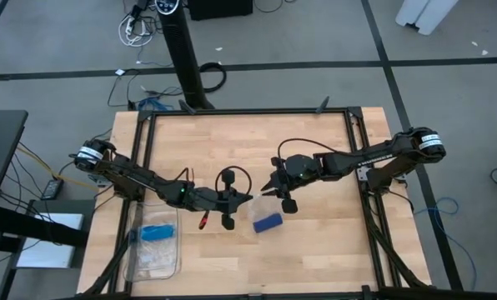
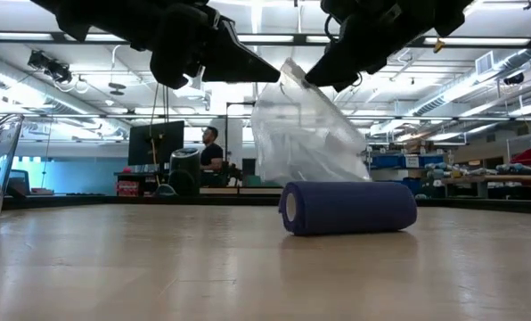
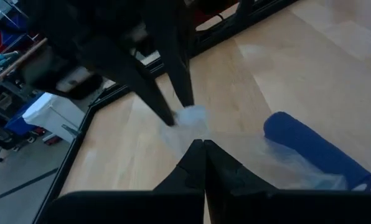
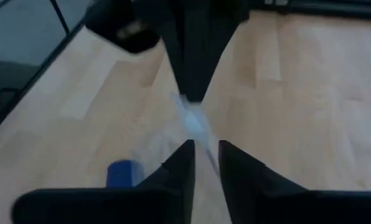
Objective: Roll bandage
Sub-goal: Open the transparent zip bag
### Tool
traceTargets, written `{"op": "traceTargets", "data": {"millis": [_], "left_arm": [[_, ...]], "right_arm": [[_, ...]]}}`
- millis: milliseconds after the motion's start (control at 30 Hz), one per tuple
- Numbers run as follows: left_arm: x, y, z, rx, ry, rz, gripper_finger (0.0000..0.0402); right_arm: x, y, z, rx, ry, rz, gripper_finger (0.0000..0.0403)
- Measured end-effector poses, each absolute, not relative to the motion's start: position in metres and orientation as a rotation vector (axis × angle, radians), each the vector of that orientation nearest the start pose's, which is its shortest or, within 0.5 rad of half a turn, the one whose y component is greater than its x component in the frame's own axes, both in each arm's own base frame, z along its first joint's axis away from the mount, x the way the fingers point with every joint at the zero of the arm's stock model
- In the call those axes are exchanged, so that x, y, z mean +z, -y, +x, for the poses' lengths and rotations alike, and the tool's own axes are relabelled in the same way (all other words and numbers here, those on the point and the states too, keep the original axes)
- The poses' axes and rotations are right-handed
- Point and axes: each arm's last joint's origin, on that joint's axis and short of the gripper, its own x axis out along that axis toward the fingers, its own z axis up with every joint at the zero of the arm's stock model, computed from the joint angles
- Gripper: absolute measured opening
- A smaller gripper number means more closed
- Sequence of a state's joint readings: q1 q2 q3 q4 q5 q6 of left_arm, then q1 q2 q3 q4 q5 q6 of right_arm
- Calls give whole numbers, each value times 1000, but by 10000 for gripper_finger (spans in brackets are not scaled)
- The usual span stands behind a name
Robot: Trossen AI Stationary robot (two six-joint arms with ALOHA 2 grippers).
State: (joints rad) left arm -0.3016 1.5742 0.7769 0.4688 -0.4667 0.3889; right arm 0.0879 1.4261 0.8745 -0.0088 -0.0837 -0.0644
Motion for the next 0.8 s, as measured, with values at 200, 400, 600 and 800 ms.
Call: {"op": "traceTargets", "data": {"millis": [200,400,600,800], "left_arm": [[205,84,313,106,-322,502,0],[207,81,312,236,-314,398,8],[219,78,309,313,-243,218,43],[224,80,307,231,-226,140,86]], "right_arm": [[232,-28,304,139,-573,-102,15],[238,-35,302,86,-558,-163,5],[245,-48,302,45,-580,-222,2],[257,-57,302,31,-602,-254,1]]}}
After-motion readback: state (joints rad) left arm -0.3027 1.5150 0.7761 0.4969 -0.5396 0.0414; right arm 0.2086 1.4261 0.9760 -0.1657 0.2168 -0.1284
